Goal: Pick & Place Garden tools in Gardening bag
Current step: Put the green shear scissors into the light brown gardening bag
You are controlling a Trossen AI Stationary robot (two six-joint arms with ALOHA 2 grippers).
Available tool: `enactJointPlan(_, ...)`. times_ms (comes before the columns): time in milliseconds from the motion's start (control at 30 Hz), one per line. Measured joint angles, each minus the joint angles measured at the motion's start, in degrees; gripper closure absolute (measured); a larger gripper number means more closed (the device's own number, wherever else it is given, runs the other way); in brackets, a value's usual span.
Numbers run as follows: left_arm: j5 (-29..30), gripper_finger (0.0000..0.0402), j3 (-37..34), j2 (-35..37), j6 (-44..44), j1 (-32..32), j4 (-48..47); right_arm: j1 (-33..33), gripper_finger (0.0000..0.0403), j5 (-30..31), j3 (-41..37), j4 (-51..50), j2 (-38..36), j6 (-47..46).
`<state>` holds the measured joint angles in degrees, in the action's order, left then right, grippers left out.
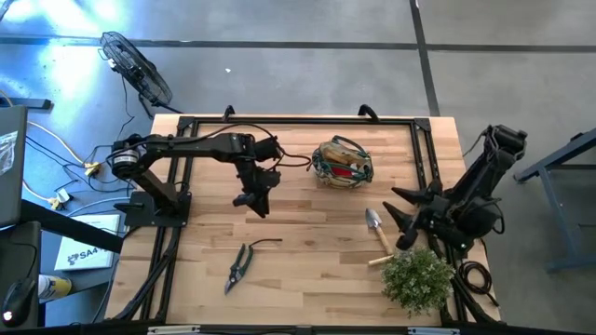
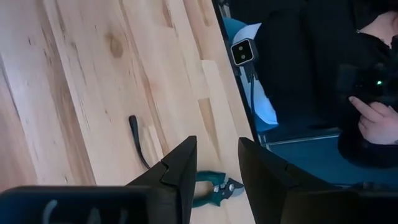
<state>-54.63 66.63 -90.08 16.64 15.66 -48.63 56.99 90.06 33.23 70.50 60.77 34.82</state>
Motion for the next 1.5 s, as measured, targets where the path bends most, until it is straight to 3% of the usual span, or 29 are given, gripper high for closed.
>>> enactJointPlan(267, 0.5, 0.0288, -0.02, 0.0, 0.21, -4.51, 5.56, -3.25, 0.019, -0.04, 0.0, -1.43, -0.52, -0.07)
enactJointPlan(400, 4.46, 0.0288, 0.0, 0.0, -1.48, -6.91, 9.31, -6.18, 0.019, -0.06, 0.0, -3.63, -0.52, -0.08)
enactJointPlan(633, 7.83, 0.0288, 1.16, 0.0, -21.64, -10.02, -1.13, -7.19, 0.019, -0.09, 0.0, -6.98, -0.52, -0.1)
enactJointPlan(900, 26.11, 0.0288, 1.14, -0.02, -52.54, -17.91, -14.36, -9.24, 0.019, -0.17, 0.0, -12.89, -0.52, 0.0)
enactJointPlan(1133, 29.48, 0.0288, 1.14, -0.02, -72.52, -26.77, -13.72, -15.1, 0.019, -3.69, 0.0, -13.32, -0.52, 7.42)
enactJointPlan(1300, 30.2, 0.0288, 1.14, -0.02, -78.85, -31.76, -9.53, -18.85, 0.019, -6.57, 0.0, -13.46, -0.52, 11.86)
enactJointPlan(1500, 37.66, 0.0288, 1.14, -0.4, -87.18, -36.35, -5.6, -22.72, 0.019, -6.27, 0.0, -14.09, -0.52, 11.51)
